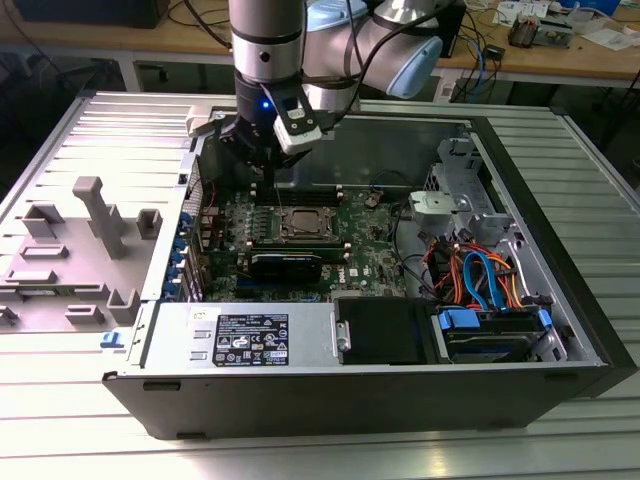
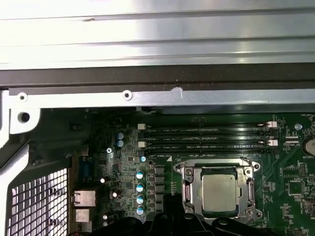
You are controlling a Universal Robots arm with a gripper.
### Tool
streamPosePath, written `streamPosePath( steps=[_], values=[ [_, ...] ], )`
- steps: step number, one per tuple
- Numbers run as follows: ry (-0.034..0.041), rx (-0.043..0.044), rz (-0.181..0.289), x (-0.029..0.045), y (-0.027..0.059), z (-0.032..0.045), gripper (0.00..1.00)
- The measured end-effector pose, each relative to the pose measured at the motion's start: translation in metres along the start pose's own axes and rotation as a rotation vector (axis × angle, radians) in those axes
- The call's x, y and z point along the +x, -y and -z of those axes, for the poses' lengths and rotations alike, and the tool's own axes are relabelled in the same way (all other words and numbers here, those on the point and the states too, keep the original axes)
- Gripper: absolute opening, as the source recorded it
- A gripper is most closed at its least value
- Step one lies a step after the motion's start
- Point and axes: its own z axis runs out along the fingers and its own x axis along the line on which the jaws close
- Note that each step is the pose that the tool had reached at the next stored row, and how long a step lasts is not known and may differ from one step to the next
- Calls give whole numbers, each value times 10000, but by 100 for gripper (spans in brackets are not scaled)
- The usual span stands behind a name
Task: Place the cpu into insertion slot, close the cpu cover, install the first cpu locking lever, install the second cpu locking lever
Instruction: 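Install the first cpu locking lever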
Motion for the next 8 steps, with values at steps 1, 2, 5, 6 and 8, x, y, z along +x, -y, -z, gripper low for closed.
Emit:
streamPosePath(
  steps=[1,2,5,6,8],
  values=[
    [-1,1,-2,1,-4,0,11],
    [0,1,-2,2,-8,-1,11],
    [-1,1,1,22,-23,-2,11],
    [-2,2,6,25,-30,-2,11],
    [-1,2,10,29,-49,-2,11]
  ],
)
